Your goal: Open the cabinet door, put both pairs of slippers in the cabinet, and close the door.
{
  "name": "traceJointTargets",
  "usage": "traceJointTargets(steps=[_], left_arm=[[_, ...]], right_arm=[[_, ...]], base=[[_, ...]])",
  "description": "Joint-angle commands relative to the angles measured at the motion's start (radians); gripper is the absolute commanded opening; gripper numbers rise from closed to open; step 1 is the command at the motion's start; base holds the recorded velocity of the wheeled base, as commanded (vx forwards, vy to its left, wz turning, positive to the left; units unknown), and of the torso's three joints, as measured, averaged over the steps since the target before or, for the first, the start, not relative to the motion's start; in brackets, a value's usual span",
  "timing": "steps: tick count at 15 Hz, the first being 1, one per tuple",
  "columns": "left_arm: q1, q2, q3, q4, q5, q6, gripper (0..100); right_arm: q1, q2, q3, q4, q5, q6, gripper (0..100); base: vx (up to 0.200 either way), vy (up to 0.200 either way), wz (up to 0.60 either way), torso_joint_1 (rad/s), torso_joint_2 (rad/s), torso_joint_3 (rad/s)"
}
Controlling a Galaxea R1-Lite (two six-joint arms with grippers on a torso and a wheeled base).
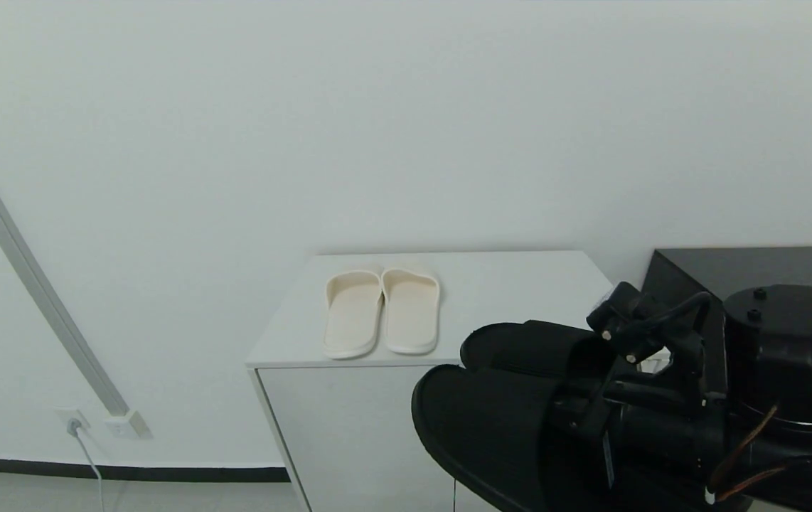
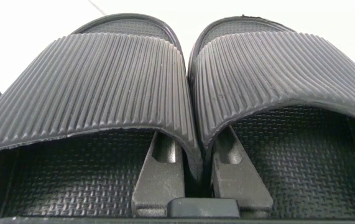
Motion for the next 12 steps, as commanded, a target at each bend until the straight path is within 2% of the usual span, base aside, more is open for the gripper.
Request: traceJointTargets(steps=[1,3,12], left_arm=[[0.000,0.000,0.000,0.000,0.000,0.000,0],[0.000,0.000,0.000,0.000,0.000,0.000,0],[0.000,0.000,0.000,0.000,0.000,0.000,0]], right_arm=[[-0.001,0.011,0.005,0.000,0.000,0.000,0],[-0.001,0.005,0.018,0.000,0.000,-0.003,0],[-0.010,-0.016,0.055,-0.003,0.000,-0.007,0]], base=[[-0.200,0.000,0.00,-0.007,0.00,0.012],[-0.200,0.000,0.00,-0.002,0.00,0.007],[0.000,0.000,0.00,0.000,0.00,0.000]])
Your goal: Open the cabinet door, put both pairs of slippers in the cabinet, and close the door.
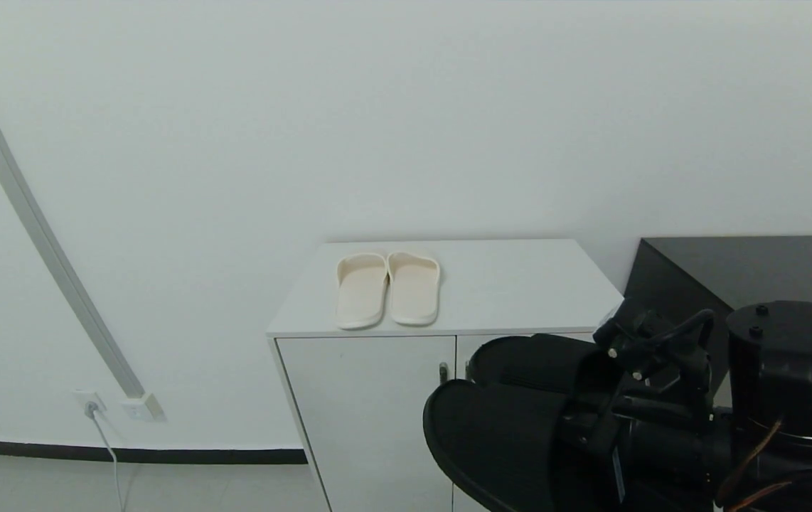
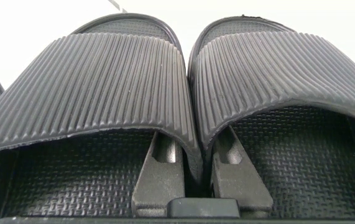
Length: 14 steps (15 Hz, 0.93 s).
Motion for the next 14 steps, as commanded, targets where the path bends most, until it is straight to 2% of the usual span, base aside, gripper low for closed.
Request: traceJointTargets(steps=[1,6,12,13,14], left_arm=[[0.000,0.000,0.000,0.000,0.000,0.000,0],[0.000,0.000,0.000,0.000,0.000,0.001,0],[-0.001,0.000,0.000,0.001,0.000,-0.003,0],[0.000,0.000,0.000,0.000,0.000,-0.003,100],[0.000,0.000,0.000,0.000,0.000,-0.003,100]], right_arm=[[-0.001,-0.002,0.004,-0.001,0.001,0.000,0],[-0.001,0.001,0.013,-0.002,0.002,0.000,0],[-0.001,-0.004,0.018,-0.002,0.001,-0.003,0],[-0.001,-0.004,0.018,-0.002,0.001,-0.006,0],[0.000,-0.004,0.018,-0.002,0.001,-0.008,0]], base=[[0.000,0.000,0.00,0.000,0.00,0.000],[0.000,0.000,0.00,0.000,0.00,0.000],[0.000,0.000,0.00,-0.186,0.46,0.264],[0.000,0.000,0.00,-0.217,0.53,0.325],[0.000,0.000,0.00,-0.212,0.55,0.325]])
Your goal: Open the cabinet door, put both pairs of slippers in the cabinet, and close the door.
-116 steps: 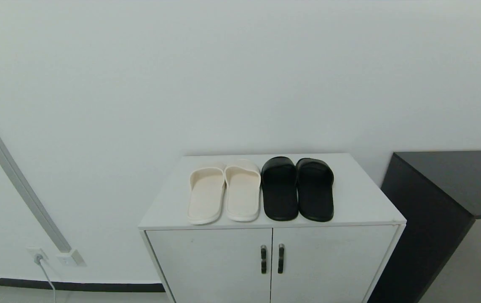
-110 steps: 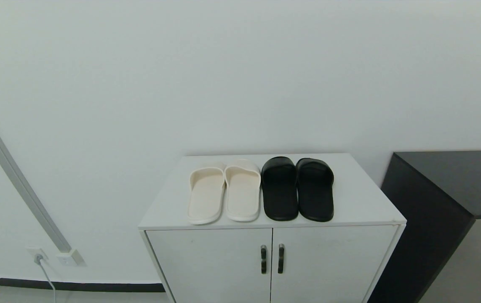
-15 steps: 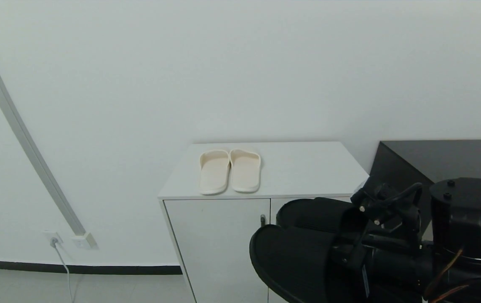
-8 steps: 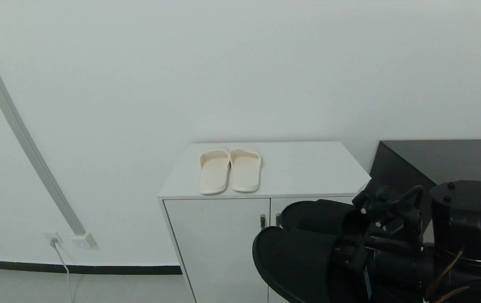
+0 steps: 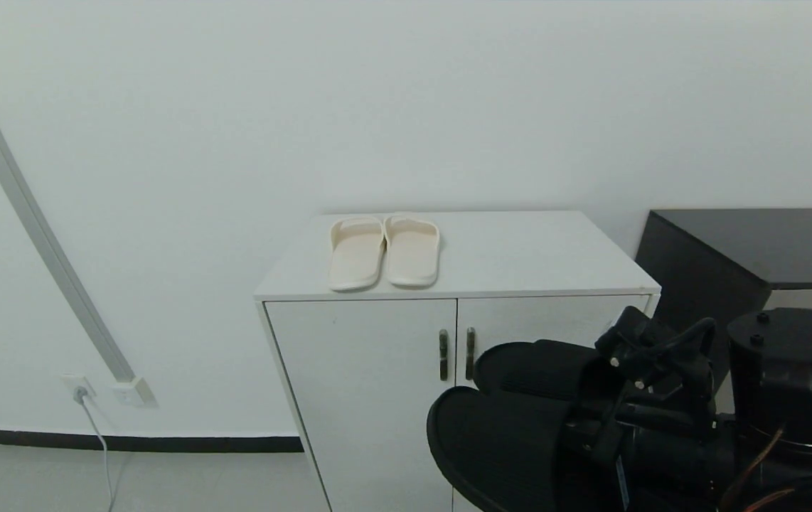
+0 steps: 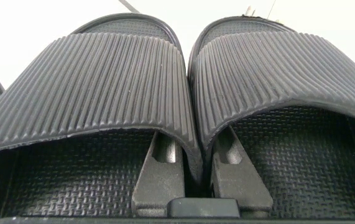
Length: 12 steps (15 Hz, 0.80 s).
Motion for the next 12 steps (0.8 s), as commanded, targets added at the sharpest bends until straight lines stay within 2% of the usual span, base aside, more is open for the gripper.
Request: traceJointTargets(steps=[1,12], left_arm=[[0.000,0.000,0.000,0.000,0.000,-0.001,100],[0.000,0.000,0.000,0.000,0.000,-0.001,100]], right_arm=[[0.001,0.000,0.001,0.000,0.000,0.000,0],[0.001,0.003,0.017,0.000,0.000,-0.020,0]], base=[[0.000,0.000,0.00,-0.198,0.52,0.320],[0.000,0.000,0.00,-0.166,0.50,0.332]])
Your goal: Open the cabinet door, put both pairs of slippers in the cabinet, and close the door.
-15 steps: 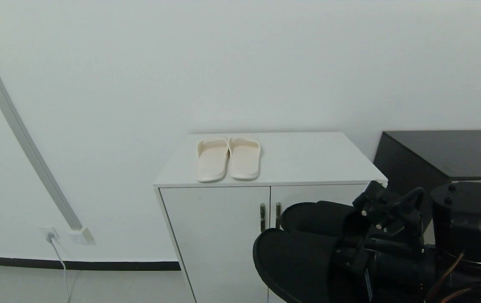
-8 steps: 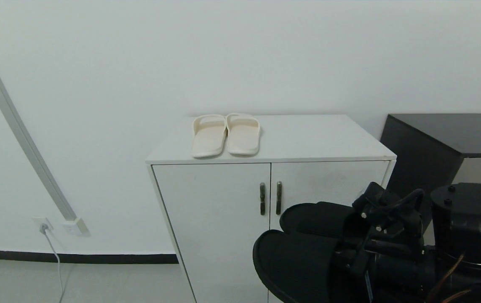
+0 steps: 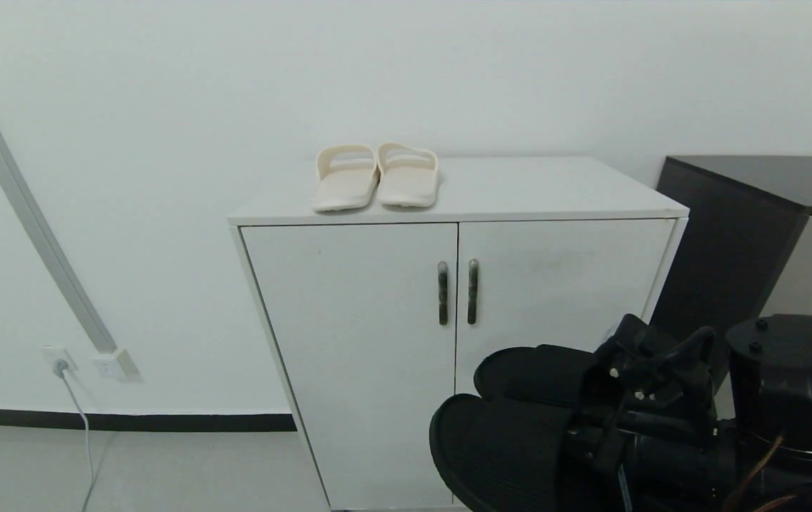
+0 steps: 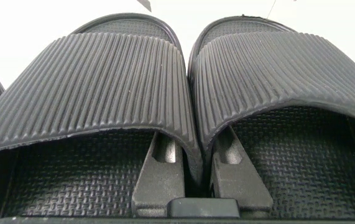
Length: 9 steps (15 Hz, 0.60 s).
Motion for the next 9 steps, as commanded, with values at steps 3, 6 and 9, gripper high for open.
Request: traceJointTargets(steps=[3,6,9], left_arm=[[0.000,0.000,0.000,0.000,0.000,-0.001,100],[0.000,0.000,0.000,0.000,0.000,-0.001,100],[0.000,0.000,0.000,0.000,0.000,-0.001,100]], right_arm=[[0.000,0.001,0.003,0.000,0.000,0.000,0],[0.002,0.006,0.008,0.000,0.000,-0.002,0],[0.002,0.003,0.011,0.000,0.002,-0.002,0]], base=[[0.000,0.000,0.00,-0.105,0.46,0.354],[0.000,0.000,0.00,-0.066,0.45,0.380],[0.000,0.000,0.00,-0.005,0.14,0.101]])
